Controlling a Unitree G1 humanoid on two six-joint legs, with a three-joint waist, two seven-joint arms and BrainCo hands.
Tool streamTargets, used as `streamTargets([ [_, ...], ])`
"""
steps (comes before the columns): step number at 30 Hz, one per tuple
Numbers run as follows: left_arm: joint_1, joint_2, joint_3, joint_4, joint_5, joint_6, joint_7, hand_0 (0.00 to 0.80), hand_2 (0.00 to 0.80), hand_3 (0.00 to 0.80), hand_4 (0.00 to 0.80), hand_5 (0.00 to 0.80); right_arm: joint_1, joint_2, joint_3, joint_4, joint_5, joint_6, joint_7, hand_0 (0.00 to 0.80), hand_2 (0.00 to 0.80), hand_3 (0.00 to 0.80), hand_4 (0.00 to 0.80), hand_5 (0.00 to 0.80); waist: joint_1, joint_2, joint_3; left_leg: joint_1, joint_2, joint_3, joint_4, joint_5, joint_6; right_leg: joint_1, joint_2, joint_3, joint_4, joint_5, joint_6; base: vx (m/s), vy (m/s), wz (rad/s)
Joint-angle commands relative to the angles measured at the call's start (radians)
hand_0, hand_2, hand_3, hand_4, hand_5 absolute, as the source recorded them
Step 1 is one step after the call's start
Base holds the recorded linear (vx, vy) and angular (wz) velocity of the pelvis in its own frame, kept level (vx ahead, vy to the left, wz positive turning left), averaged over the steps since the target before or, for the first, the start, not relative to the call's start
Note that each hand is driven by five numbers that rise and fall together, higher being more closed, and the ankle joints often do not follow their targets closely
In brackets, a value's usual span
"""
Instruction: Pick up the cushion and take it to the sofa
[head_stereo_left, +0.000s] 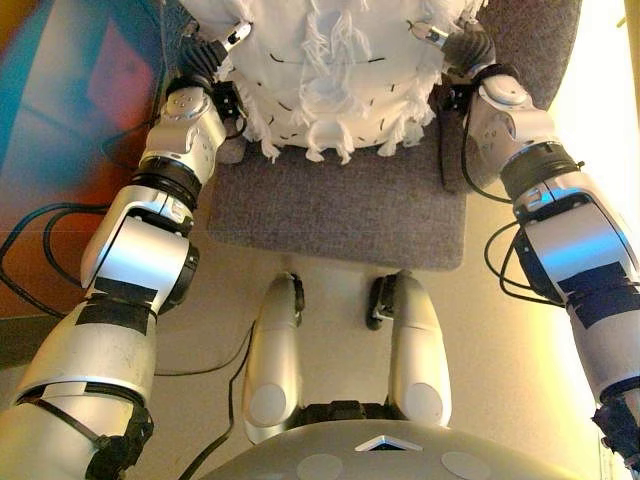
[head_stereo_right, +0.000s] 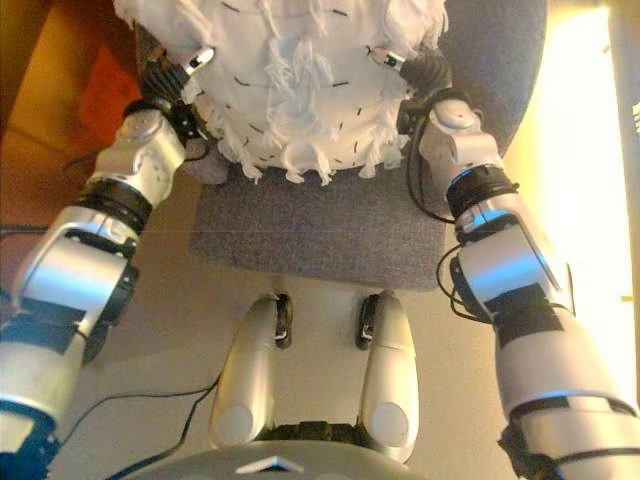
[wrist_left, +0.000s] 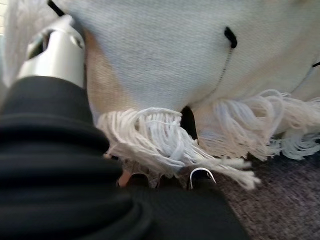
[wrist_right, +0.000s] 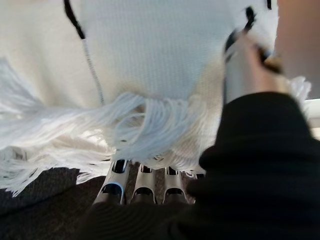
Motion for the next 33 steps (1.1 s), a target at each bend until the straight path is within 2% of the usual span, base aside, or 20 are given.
streamTargets([
  [1, -0.086, 0.064, -0.002, 0.042, -0.009, -0.068, -0.014, 0.0, 0.0, 0.0, 0.0, 0.0, -0.066, -0.011, -0.012, 0.071, -0.017, -0.096, -0.056, 0.0, 0.0, 0.0, 0.0, 0.0, 0.013, 0.001, -0.043, 0.086, 0.024, 0.022, -0.079, -0.041, 0.009, 0.128, -0.017, 0.083, -0.192, 0.077, 0.098, 0.0, 0.0, 0.0],
  [2, -0.074, 0.082, 0.006, 0.04, -0.007, -0.076, -0.014, 0.0, 0.0, 0.0, 0.0, 0.0, -0.055, -0.027, -0.022, 0.07, -0.02, -0.109, -0.07, 0.0, 0.0, 0.0, 0.0, 0.0, 0.013, 0.001, -0.052, 0.108, 0.024, 0.024, -0.104, -0.035, 0.009, 0.149, -0.016, 0.079, -0.214, 0.08, 0.099, -0.039, -0.002, -0.03],
  [3, -0.061, 0.101, 0.014, 0.029, -0.008, -0.079, -0.009, 0.0, 0.0, 0.0, 0.0, 0.0, -0.041, -0.043, -0.034, 0.06, -0.022, -0.116, -0.082, 0.0, 0.0, 0.0, 0.0, 0.0, 0.013, 0.0, -0.059, 0.118, 0.022, 0.029, -0.14, 0.003, 0.012, 0.162, -0.016, 0.072, -0.25, 0.112, 0.093, -0.024, -0.004, -0.03],
  [7, 0.011, 0.173, 0.034, -0.05, 0.037, -0.08, 0.009, 0.0, 0.0, 0.0, 0.0, 0.0, 0.024, -0.096, -0.07, -0.008, -0.049, -0.127, -0.12, 0.0, 0.0, 0.0, 0.0, 0.0, 0.023, -0.003, -0.096, 0.193, 0.023, 0.035, -0.25, 0.042, 0.011, 0.233, -0.022, 0.044, -0.353, 0.142, 0.097, 0.037, -0.008, -0.02],
  [10, 0.062, 0.223, 0.05, -0.109, -0.002, -0.086, 0.006, 0.0, 0.0, 0.0, 0.0, 0.0, 0.077, -0.148, -0.09, -0.068, -0.07, -0.128, -0.138, 0.0, 0.0, 0.0, 0.0, 0.0, 0.029, -0.01, -0.127, 0.257, 0.023, 0.038, -0.35, 0.081, 0.014, 0.293, -0.026, 0.015, -0.445, 0.171, 0.099, 0.054, -0.005, 0.05],
  [14, 0.145, 0.247, 0.093, -0.189, 0.012, -0.094, 0.005, 0.0, 0.0, 0.0, 0.0, 0.0, 0.173, -0.2, -0.114, -0.147, -0.098, -0.126, -0.14, 0.0, 0.0, 0.0, 0.0, 0.0, 0.036, -0.024, -0.168, 0.355, 0.017, 0.039, -0.475, 0.131, 0.019, 0.39, -0.024, -0.023, -0.571, 0.206, 0.1, 0.052, -0.002, 0.0],
  [17, 0.256, 0.253, 0.135, -0.28, 0.028, -0.109, 0.002, 0.0, 0.0, 0.0, 0.0, 0.0, 0.308, -0.231, -0.153, -0.273, -0.089, -0.109, -0.118, 0.0, 0.0, 0.0, 0.0, 0.0, 0.036, -0.037, -0.21, 0.437, 0.003, 0.046, -0.572, 0.172, 0.026, 0.477, -0.01, -0.049, -0.672, 0.238, 0.104, 0.114, -0.017, -0.08],
  [21, 0.453, 0.2, 0.227, -0.413, 0.092, -0.167, -0.006, 0.0, 0.0, 0.0, 0.0, 0.0, 0.528, -0.211, -0.215, -0.447, -0.12, -0.113, -0.078, 0.0, 0.0, 0.0, 0.0, 0.0, 0.036, -0.044, -0.274, 0.557, -0.004, 0.057, -0.718, 0.223, 0.028, 0.612, 0.026, -0.074, -0.819, 0.274, 0.108, 0.172, -0.029, 0.03],
  [26, 0.651, 0.116, 0.301, -0.605, 0.124, -0.184, -0.033, 0.0, 0.0, 0.0, 0.0, 0.0, 0.755, -0.155, -0.27, -0.627, -0.195, -0.119, -0.018, 0.0, 0.0, 0.0, 0.0, 0.0, 0.041, -0.045, -0.329, 0.648, -0.016, 0.076, -0.857, 0.268, 0.026, 0.722, 0.067, -0.1, -0.955, 0.31, 0.109, 0.102, -0.027, 0.03],
  [30, 0.874, -0.026, 0.357, -0.823, 0.146, -0.231, -0.095, 0.0, 0.0, 0.0, 0.0, 0.0, 0.976, -0.036, -0.327, -0.769, -0.21, -0.175, 0.063, 0.0, 0.0, 0.0, 0.0, 0.0, 0.048, -0.046, -0.338, 0.673, -0.028, 0.083, -0.883, 0.271, 0.034, 0.755, 0.084, -0.108, -1.01, 0.332, 0.106, 0.008, -0.004, 0.02],
  [33, 0.981, -0.098, 0.357, -0.917, 0.178, -0.196, -0.12, 0.0, 0.0, 0.0, 0.0, 0.0, 1.078, 0.032, -0.316, -0.829, -0.239, -0.159, 0.066, 0.0, 0.0, 0.0, 0.0, 0.0, 0.054, -0.044, -0.337, 0.686, -0.031, 0.085, -0.895, 0.272, 0.04, 0.769, 0.092, -0.108, -1.019, 0.334, 0.101, 0.0, 0.0, 0.0],
])
